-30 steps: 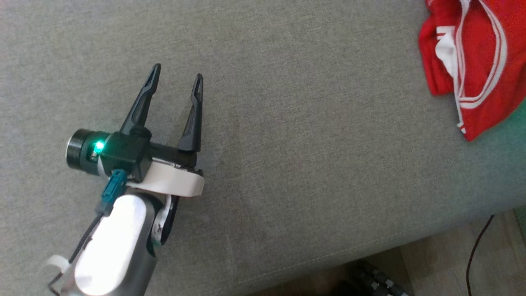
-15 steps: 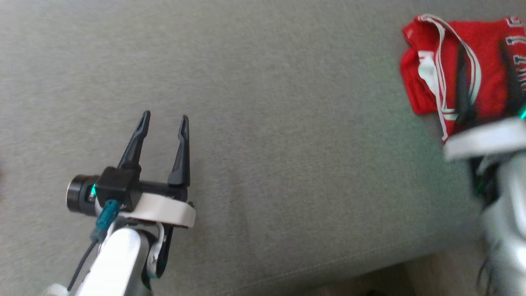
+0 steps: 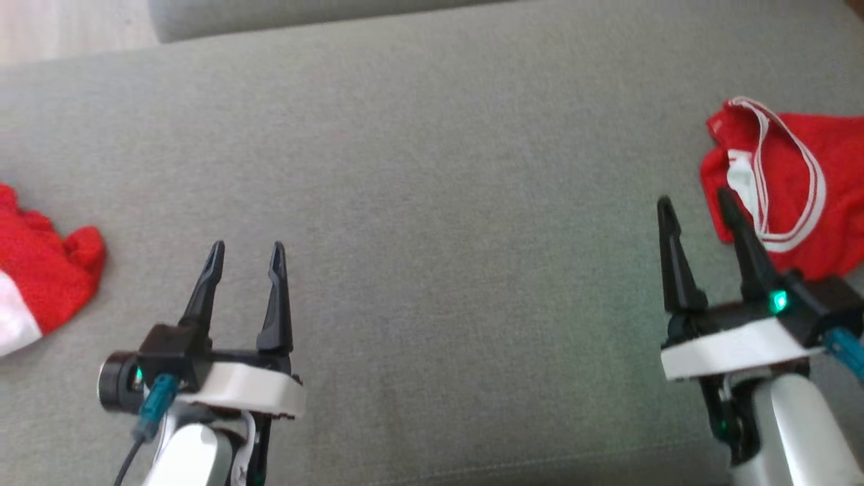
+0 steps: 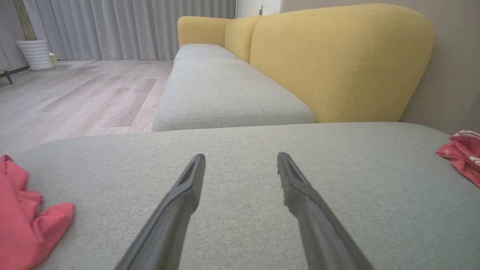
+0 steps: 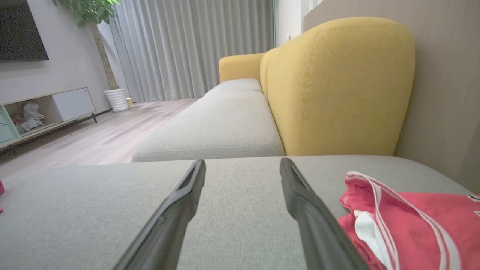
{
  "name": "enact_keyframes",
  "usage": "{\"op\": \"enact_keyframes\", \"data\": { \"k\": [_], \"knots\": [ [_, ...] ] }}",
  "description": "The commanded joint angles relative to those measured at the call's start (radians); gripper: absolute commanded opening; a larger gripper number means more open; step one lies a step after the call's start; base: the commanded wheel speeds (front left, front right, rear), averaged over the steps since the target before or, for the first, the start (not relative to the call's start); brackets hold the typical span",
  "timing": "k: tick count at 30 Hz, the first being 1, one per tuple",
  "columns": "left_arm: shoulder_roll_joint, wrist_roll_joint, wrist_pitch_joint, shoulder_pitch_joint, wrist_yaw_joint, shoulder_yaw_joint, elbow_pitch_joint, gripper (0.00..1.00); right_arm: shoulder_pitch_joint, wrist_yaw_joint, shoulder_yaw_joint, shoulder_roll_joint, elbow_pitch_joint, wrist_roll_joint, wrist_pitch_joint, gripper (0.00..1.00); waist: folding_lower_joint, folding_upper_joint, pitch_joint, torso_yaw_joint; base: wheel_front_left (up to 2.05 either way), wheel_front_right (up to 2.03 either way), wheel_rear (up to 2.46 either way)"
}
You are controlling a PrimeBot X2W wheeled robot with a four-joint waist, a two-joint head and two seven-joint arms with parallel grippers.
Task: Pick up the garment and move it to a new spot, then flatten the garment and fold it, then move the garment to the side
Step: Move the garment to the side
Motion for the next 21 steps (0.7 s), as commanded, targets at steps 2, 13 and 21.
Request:
{"op": "enact_keyframes", "data": {
  "k": [2,13,21],
  "knots": [
    [0.019,-0.007,-0.011,-0.003,-0.002,0.043,-0.037,1.0,0.021,0.007,0.012,0.007,-0.058,-0.01,0.014,1.0,0.0001,-0.0001,-0.04,0.023,0.0,0.0,0.0],
    [0.028,-0.021,-0.012,0.099,0.021,0.052,-0.035,1.0,0.141,0.007,0.003,0.03,-0.119,-0.002,0.074,1.0,0.0001,-0.0001,-0.133,0.041,0.0,0.0,0.0],
    [0.035,-0.032,-0.006,0.146,0.035,0.055,-0.034,1.0,0.184,0.007,-0.012,0.039,-0.134,-0.003,0.099,1.0,0.0001,-0.0001,-0.168,0.045,0.0,0.0,0.0]
  ]
}}
